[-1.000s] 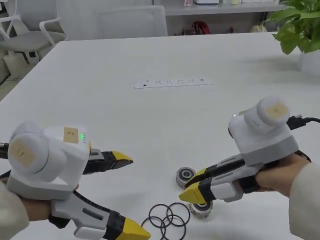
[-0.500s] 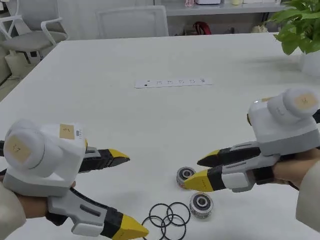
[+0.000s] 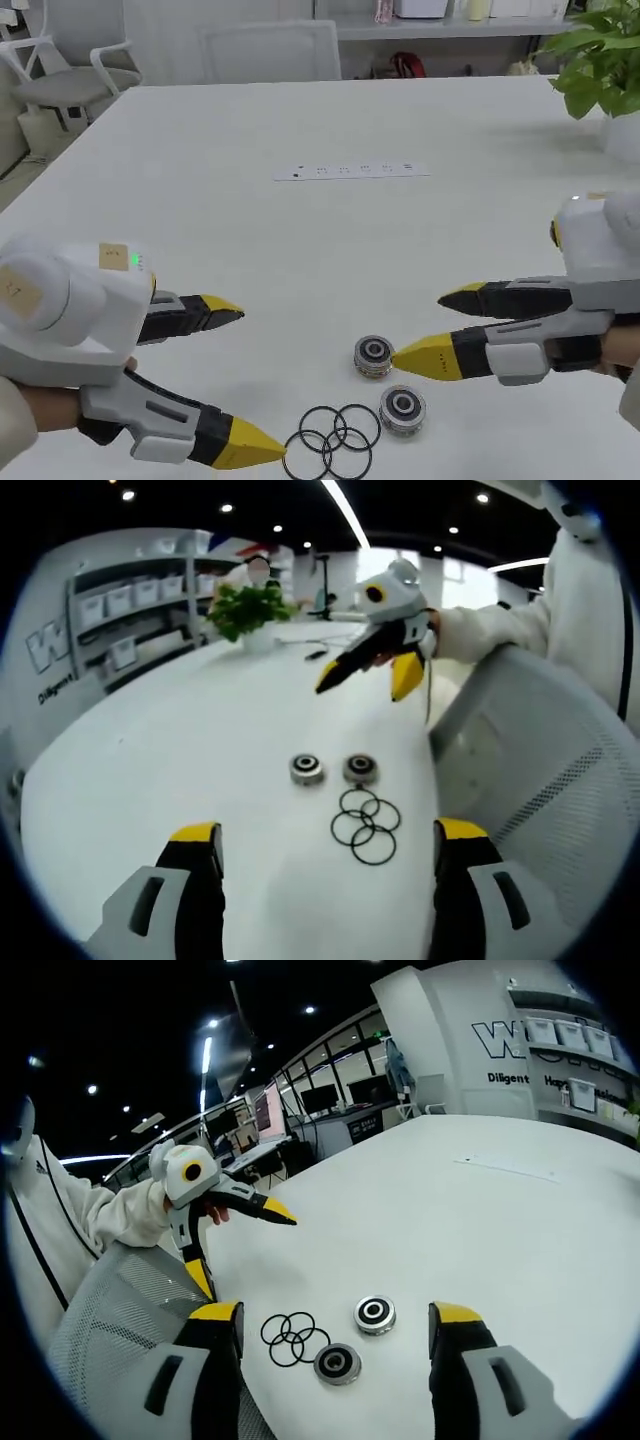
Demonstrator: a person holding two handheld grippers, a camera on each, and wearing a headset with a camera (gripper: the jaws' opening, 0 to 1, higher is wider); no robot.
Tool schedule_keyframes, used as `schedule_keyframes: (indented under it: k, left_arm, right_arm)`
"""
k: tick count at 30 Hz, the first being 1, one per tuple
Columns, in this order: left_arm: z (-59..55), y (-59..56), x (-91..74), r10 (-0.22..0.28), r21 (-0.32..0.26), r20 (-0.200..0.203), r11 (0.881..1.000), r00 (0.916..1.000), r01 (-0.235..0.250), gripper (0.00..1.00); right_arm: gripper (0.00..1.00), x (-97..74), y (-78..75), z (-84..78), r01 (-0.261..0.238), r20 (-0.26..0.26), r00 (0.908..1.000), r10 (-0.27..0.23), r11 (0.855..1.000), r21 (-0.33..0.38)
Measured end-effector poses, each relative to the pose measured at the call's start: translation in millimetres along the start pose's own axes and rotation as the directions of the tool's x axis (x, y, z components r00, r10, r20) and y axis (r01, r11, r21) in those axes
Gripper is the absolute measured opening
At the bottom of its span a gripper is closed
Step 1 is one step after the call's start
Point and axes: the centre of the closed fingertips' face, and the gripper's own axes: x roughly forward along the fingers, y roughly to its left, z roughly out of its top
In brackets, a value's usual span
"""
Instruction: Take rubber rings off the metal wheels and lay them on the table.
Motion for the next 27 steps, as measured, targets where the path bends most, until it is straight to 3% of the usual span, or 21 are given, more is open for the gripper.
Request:
schedule_keyframes:
  k: [4, 12, 16, 20, 27]
  left_arm:
    - [-1.4, -2.8, -5.9, 0.01, -0.011, 0.01, 1.0, 0.9999, -0.01, 0.89]
    - [-16.0, -7.6, -16.2, 0.02, -0.08, 0.001, 0.997, 0.9998, -0.02, 0.94]
    - [-20.1, -8.1, -19.8, 0.026, -0.101, 0.006, 0.995, 0.9996, -0.025, 0.94]
    - [-28.3, -9.9, -21.3, 0.019, -0.138, 0.002, 0.99, 0.9998, -0.019, 0.97]
    - [-38.6, -8.7, -27.4, 0.042, -0.191, 0.017, 0.981, 0.999, -0.038, 0.98]
  right_arm:
    - [0.82, -7.8, -2.1, -6.7, 0.027, -0.005, 0.9996, -0.027, 1.0, -0.012]
    - [0.92, -19.9, -0.4, -31.4, 0.056, -0.04, 0.9977, -0.055, 0.998, 0.033]
    - [0.94, -21.0, 3.6, -43.8, 0.056, -0.068, 0.9963, -0.052, 0.997, 0.046]
    - [0.97, -18.3, 7.7, -59.9, 0.052, -0.129, 0.9906, -0.047, 0.998, 0.04]
    - [0.98, -16.6, 10.6, -73.6, 0.037, -0.149, 0.9885, -0.025, 0.997, 0.073]
